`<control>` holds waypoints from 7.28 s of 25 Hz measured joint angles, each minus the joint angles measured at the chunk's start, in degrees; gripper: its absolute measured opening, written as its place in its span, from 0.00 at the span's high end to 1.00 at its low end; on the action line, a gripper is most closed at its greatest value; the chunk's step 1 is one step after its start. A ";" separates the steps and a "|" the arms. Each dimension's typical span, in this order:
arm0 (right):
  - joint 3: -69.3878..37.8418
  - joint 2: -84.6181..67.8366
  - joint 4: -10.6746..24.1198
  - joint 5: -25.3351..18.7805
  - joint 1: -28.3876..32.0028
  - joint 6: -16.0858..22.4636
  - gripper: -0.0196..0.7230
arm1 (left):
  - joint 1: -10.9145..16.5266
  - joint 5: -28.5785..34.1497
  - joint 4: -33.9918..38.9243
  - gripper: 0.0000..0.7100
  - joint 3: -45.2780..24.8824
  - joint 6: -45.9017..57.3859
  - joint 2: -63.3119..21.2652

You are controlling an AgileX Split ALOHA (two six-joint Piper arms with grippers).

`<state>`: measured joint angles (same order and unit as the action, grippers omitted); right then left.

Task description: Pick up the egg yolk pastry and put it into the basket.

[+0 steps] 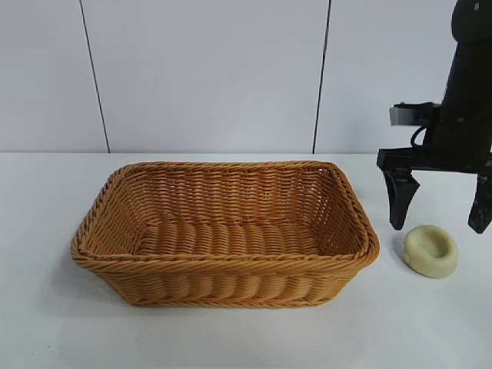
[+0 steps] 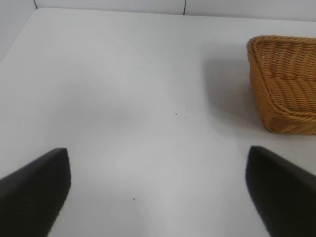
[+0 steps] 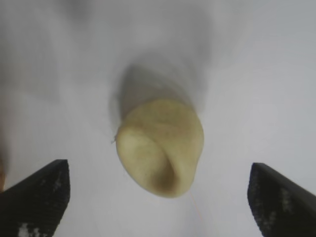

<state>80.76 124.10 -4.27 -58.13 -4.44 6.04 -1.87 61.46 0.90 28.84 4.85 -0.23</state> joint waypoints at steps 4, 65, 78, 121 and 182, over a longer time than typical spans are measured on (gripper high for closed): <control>0.00 0.00 0.00 0.15 0.00 0.00 0.31 | 0.00 0.00 0.00 0.02 0.00 0.00 0.00; 14.41 1.49 0.01 6.54 -31.47 6.42 0.84 | 0.00 0.00 0.00 0.02 0.00 0.00 -0.13; 17.78 2.72 -0.41 1.33 -31.98 4.93 0.07 | 0.00 0.00 0.00 0.02 0.00 0.00 -0.13; 39.84 0.54 8.91 -11.71 0.17 6.40 0.04 | 0.00 0.00 0.16 0.02 0.00 0.00 -0.18; -51.91 -101.31 4.27 -0.43 0.17 -6.48 0.04 | 0.00 0.00 0.20 0.02 0.00 0.00 -0.18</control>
<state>28.85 22.79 0.00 -58.56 -4.27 -0.43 -1.87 61.46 1.10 28.84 4.85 -0.41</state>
